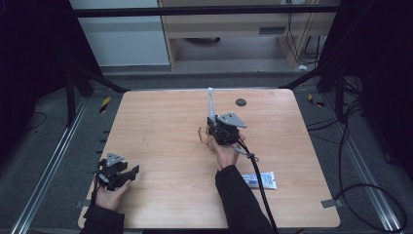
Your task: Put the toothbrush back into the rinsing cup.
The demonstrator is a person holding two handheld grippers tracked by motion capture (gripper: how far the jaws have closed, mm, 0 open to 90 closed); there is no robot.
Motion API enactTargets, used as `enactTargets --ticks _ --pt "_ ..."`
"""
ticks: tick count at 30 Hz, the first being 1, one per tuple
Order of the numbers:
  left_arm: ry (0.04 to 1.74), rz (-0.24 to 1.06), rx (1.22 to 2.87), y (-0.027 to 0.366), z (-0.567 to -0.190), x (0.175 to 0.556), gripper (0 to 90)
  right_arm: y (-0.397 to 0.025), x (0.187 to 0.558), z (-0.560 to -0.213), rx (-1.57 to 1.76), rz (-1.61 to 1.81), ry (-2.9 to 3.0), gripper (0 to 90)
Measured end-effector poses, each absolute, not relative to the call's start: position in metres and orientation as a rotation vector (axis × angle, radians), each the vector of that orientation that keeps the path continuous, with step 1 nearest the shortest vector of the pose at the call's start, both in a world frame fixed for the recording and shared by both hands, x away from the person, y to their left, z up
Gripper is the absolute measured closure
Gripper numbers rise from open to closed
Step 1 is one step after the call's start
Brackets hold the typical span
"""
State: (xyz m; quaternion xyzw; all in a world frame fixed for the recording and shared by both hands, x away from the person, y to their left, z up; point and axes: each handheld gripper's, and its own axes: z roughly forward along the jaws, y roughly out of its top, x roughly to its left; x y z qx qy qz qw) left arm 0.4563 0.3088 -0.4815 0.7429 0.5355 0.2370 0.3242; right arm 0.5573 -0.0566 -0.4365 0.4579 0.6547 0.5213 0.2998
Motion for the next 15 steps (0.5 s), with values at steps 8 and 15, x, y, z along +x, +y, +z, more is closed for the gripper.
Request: enactTargets --ticks 8,15 --pt "1.404 0.621 1.948 0.3087 -0.4814 0.4562 47.6 -0.054 0.5557 -0.4391 1.202 1.356 1.773 66.4" --pt "1.404 0.622 1.948 0.3087 -0.4813 0.4562 47.6 -0.0529 0.5556 -0.4417 1.197 1.337 1.799 66.3"
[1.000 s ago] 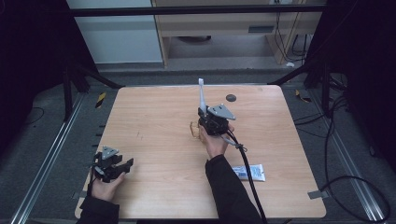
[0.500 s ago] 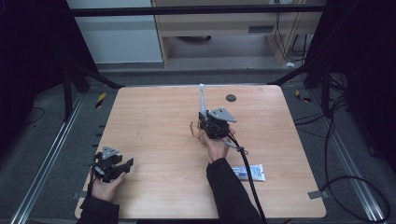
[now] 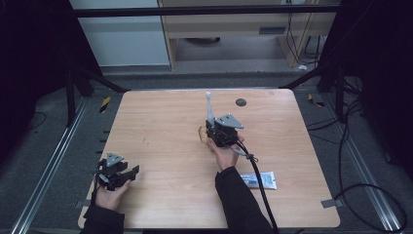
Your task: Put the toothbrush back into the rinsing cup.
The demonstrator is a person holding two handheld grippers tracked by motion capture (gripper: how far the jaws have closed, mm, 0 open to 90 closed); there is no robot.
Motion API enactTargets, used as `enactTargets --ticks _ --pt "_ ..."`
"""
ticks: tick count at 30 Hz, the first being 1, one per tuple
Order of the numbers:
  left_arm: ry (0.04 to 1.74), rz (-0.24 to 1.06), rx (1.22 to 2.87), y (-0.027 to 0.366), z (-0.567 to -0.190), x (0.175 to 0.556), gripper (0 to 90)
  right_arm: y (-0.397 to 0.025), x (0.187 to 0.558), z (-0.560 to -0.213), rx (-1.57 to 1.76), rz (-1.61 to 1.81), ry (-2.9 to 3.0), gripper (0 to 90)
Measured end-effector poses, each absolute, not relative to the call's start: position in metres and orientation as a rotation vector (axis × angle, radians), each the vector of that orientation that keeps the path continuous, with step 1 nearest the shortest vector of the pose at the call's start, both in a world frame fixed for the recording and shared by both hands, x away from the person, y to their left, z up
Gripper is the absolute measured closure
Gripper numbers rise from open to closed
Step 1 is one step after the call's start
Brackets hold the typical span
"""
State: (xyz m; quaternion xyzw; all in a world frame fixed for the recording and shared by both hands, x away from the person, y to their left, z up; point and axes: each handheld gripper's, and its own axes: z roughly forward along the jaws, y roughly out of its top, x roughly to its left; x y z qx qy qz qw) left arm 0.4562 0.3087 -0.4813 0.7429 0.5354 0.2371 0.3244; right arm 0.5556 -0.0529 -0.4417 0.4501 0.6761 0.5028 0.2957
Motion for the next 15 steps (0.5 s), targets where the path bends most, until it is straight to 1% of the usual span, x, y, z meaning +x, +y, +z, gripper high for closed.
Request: enactTargets --ticks 15 --pt "1.405 0.622 1.949 0.3087 -0.4815 0.4563 47.5 -0.057 0.548 -0.4442 1.187 1.334 1.819 66.1"
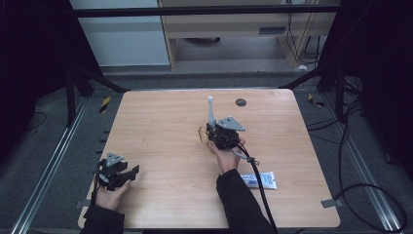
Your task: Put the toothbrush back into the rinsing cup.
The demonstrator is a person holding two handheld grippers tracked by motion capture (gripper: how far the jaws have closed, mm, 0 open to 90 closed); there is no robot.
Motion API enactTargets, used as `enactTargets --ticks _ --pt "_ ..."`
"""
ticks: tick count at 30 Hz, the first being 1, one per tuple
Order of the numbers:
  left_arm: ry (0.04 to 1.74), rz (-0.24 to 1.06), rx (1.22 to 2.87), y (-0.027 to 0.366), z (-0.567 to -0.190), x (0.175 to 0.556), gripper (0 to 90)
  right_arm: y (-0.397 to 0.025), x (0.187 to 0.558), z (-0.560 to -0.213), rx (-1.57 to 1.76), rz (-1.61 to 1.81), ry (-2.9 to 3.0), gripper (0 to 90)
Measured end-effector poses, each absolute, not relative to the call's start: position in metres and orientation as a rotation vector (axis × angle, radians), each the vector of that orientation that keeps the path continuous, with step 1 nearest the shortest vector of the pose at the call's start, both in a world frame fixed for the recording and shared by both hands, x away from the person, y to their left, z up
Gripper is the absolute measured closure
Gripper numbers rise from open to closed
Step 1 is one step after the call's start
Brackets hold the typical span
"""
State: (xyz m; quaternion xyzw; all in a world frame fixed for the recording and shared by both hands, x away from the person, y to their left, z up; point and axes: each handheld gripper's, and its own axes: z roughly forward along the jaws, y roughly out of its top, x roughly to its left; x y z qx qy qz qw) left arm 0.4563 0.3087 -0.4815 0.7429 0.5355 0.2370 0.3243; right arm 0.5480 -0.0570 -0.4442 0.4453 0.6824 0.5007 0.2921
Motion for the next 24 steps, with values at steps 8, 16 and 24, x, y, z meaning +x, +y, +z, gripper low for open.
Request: enactTargets --ticks 8,16,24 --pt "1.405 0.623 1.949 0.308 -0.481 0.456 47.6 -0.06 0.54 -0.44 1.169 1.315 1.855 65.8" --pt "1.404 0.622 1.95 0.308 -0.482 0.456 47.6 -0.06 0.532 -0.439 1.161 1.314 1.869 65.1" --pt "1.405 0.623 1.949 0.308 -0.481 0.456 47.6 -0.06 0.528 -0.437 1.155 1.324 1.885 61.8"
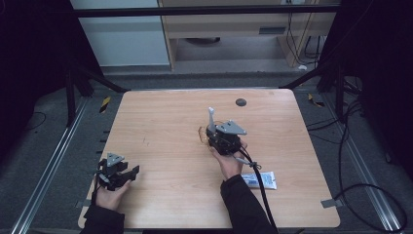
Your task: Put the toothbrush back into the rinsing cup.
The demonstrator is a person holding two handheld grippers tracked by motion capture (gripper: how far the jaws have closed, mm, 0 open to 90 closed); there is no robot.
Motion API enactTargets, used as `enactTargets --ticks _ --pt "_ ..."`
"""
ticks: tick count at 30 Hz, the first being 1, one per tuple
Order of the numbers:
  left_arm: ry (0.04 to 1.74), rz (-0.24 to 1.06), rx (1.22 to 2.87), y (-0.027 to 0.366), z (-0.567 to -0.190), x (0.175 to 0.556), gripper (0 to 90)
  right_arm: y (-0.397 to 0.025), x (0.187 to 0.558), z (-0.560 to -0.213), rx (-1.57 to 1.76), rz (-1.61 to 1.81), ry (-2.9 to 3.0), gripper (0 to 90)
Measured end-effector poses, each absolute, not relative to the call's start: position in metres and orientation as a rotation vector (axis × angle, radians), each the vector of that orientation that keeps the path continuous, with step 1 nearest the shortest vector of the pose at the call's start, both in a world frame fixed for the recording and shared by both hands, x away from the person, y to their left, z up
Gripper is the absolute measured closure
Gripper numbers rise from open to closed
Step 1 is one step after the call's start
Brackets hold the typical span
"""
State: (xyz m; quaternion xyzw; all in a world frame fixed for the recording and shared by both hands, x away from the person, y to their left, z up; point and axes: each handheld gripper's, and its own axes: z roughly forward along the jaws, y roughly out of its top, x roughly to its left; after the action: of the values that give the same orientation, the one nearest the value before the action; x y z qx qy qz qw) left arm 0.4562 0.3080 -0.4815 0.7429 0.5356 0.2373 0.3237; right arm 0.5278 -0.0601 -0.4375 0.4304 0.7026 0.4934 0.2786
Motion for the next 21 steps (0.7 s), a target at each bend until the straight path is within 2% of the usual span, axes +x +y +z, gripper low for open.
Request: enactTargets --ticks 21 --pt "1.405 0.626 1.95 0.3081 -0.4815 0.456 47.5 -0.0656 0.5234 -0.4352 1.157 1.317 1.862 34.4"
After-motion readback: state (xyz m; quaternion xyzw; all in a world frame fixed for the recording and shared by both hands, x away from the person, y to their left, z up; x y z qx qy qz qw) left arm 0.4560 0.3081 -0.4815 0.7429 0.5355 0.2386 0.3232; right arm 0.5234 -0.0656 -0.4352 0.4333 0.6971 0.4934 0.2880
